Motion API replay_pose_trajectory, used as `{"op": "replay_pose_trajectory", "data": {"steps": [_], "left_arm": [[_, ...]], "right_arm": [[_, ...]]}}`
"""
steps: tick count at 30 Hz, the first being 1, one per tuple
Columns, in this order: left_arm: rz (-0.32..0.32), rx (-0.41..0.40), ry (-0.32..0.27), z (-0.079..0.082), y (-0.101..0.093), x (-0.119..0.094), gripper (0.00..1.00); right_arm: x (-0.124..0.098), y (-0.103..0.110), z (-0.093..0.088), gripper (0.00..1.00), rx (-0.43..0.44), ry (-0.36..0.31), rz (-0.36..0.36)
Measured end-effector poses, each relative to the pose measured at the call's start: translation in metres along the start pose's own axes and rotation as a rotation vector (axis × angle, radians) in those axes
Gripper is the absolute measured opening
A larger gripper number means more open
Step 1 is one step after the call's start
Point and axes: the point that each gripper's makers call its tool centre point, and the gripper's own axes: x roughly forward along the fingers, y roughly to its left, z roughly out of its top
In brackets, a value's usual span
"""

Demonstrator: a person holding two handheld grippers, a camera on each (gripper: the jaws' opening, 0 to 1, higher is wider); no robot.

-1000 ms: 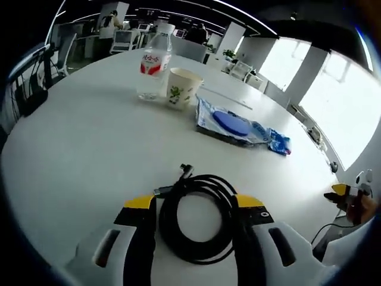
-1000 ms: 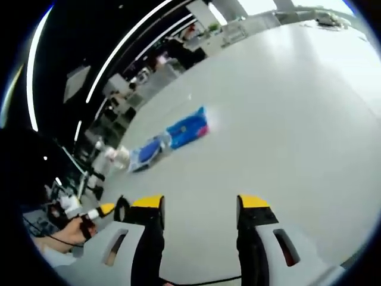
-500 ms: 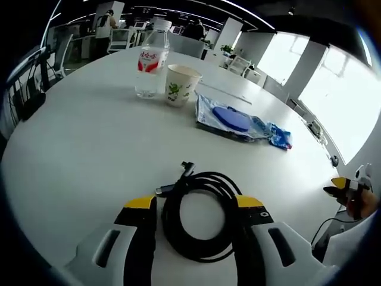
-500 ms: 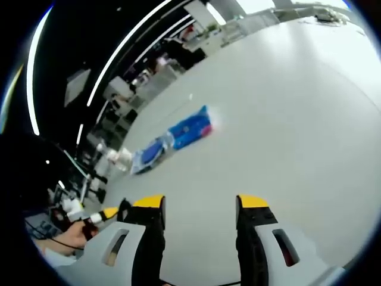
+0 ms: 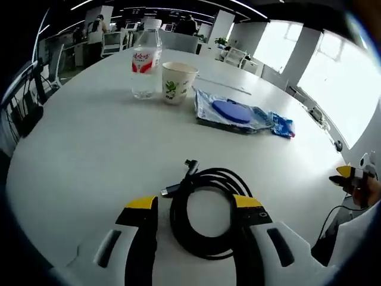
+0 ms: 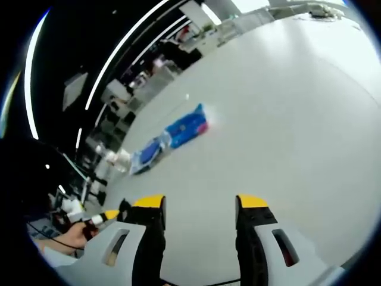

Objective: Arrange the tabletop items into an orderly group along one side of the table until the central work area is clear of visible clutter.

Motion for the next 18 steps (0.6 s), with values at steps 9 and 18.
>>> {"op": "replay_pose_trajectory", "data": {"steps": [9, 18], "left_arm": [[-0.006, 0.197, 0.032, 0.01, -0.001, 0.01, 0.48], [-0.011, 0.272, 0.086, 0.014, 0.003, 0.018, 0.46]], "right_arm": [[-0.001, 0.001, -0.001, 0.45, 0.01, 0.002, 0.006], [-0.009, -0.005, -0.002, 0.45, 0.023, -0.01, -0.003]]}}
